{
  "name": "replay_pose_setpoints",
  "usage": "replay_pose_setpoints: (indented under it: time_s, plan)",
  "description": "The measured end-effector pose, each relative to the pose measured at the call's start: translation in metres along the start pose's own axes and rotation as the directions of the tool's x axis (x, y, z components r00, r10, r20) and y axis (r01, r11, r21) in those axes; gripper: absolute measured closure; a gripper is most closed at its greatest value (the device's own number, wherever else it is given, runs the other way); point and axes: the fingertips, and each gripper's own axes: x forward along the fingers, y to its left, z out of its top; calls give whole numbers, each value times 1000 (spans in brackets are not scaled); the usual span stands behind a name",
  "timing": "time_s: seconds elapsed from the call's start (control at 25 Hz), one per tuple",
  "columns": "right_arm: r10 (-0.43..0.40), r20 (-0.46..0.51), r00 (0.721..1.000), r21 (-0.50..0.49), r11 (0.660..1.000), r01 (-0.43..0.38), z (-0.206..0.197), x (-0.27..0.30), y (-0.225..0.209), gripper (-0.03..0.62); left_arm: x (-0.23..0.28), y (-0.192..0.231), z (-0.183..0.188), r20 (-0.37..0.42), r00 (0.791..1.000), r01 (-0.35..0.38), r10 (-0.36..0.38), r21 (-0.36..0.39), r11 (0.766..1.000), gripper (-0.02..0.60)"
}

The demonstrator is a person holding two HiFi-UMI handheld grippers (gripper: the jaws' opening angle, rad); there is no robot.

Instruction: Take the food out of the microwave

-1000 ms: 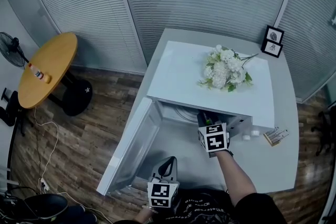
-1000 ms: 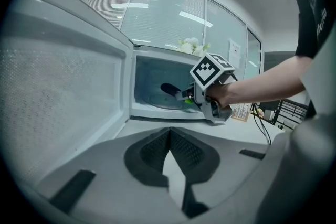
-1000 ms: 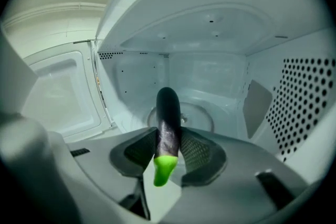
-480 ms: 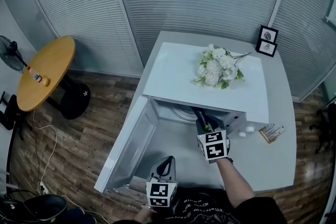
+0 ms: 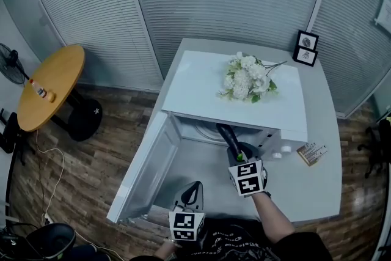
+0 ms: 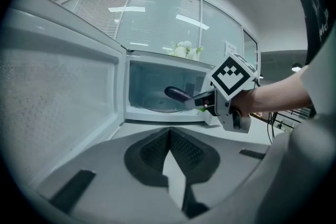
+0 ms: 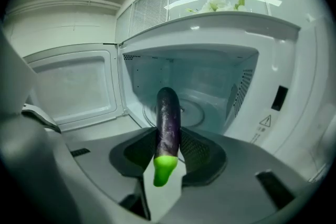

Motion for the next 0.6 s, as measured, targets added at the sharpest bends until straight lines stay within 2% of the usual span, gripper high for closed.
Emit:
replay_pose_setpoints:
  time_s: [0.28,0.6]
  plan:
    - [-11,3,1000,-5,1000,11,-10,-14,-3,457,0,-5,1,5,1000,6,-6,5,1000,574]
    - [-16,36,999,36,999,15,-17,-35,-2,457,2,-12,2,9,1000,23,-23,11,1000,574]
